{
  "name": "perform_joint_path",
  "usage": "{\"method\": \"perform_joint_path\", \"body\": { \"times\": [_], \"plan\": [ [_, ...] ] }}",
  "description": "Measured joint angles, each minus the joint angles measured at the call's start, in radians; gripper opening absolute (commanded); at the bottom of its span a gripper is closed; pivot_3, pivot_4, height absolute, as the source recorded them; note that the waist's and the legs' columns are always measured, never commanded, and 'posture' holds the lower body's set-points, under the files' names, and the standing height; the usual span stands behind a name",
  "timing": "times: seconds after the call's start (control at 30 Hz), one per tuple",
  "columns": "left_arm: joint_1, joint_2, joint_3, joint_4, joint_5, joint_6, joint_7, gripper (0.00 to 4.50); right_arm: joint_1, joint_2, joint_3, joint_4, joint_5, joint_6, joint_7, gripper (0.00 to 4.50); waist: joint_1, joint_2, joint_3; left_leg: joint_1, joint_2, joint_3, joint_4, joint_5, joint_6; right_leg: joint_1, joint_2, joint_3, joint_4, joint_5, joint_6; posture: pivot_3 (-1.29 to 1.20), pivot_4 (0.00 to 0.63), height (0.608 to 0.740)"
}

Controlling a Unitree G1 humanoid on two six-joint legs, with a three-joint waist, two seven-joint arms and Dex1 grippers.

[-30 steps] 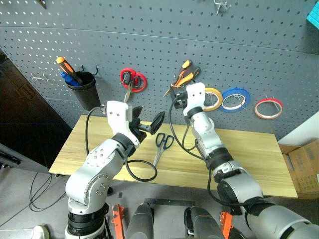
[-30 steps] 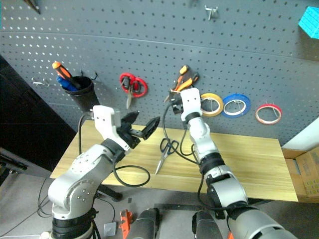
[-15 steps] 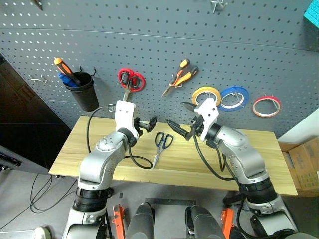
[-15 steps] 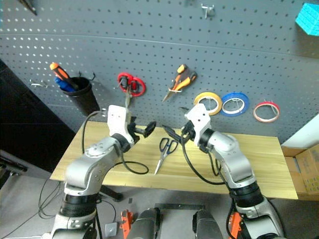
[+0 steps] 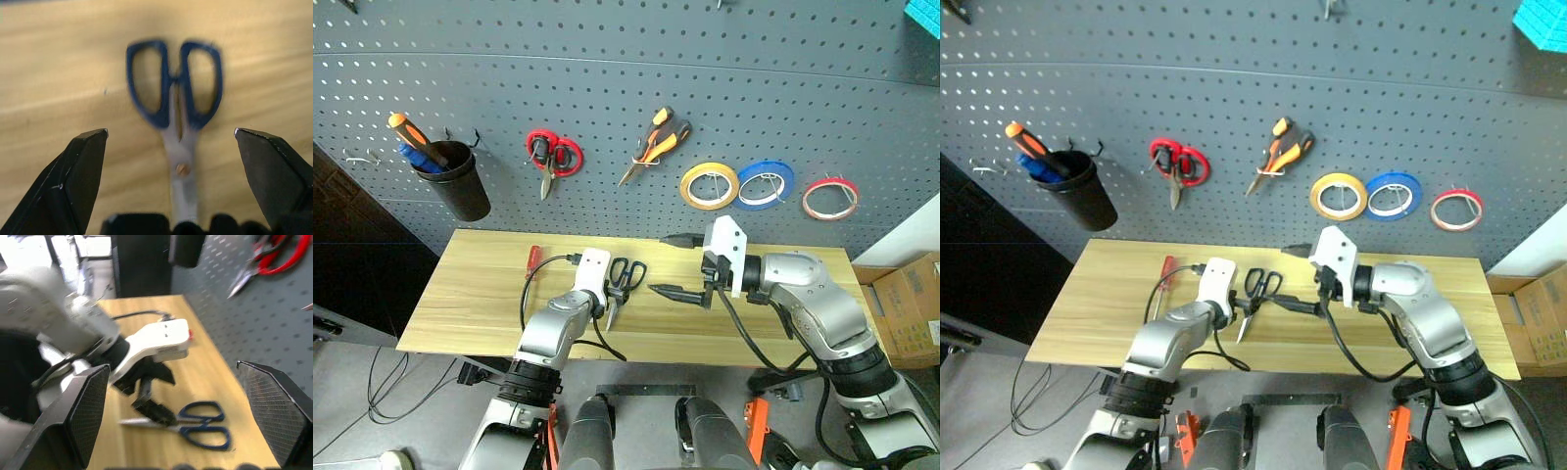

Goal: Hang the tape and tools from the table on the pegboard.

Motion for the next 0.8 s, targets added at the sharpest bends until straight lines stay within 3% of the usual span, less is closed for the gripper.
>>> {"method": "perform_joint_path", "body": {
  "times": [0.33, 0.7, 0.8],
  "plan": [
    [0.021, 0.018, -0.038, 0.046, 0.041, 0.031, -0.065, 4.50, 0.045, -0.065, 0.040, 0.027, -0.079, -0.099, 0.053, 4.48, -0.003, -0.001, 0.020, 0.000, 0.000, 0.000, 0.001, 0.000, 0.000, 0.000, -0.001, 0.000, 0.000, 0.000, 0.000, -0.01, 0.267, 0.740],
    [-0.098, -0.047, -0.050, 0.186, 0.091, 0.016, -0.075, 4.50, 0.045, -0.057, 0.039, 0.051, -0.094, -0.106, 0.045, 4.48, -0.006, -0.001, 0.021, 0.000, 0.000, 0.000, 0.000, 0.000, 0.000, 0.000, -0.001, 0.000, 0.000, 0.000, 0.000, -0.03, 0.259, 0.740],
    [-0.098, -0.051, -0.033, 0.187, 0.096, 0.022, -0.063, 3.88, 0.045, -0.059, 0.039, 0.051, -0.093, -0.106, 0.045, 4.50, -0.013, -0.001, 0.021, 0.000, 0.000, 0.000, 0.000, 0.000, 0.000, 0.000, -0.001, 0.000, 0.000, 0.000, 0.001, -0.02, 0.252, 0.740]
  ]
}}
